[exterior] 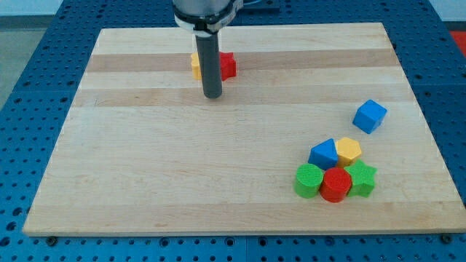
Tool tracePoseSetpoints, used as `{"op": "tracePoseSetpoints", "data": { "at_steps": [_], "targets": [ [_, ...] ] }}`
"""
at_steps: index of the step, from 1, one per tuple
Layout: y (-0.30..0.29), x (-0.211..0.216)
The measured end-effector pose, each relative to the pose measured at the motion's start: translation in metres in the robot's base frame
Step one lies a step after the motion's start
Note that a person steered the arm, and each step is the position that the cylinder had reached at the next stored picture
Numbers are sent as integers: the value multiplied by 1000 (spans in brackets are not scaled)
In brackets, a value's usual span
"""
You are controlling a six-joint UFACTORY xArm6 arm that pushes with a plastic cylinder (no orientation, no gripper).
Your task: Point your arm at red circle
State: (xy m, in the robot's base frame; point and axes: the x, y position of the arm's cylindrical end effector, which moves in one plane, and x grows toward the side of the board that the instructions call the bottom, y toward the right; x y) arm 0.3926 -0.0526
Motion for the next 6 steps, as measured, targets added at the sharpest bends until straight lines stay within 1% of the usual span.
{"op": "tracePoseSetpoints", "data": {
  "at_steps": [3,4,6],
  "targets": [
    [6,129],
    [27,163],
    [94,207]
  ]
}}
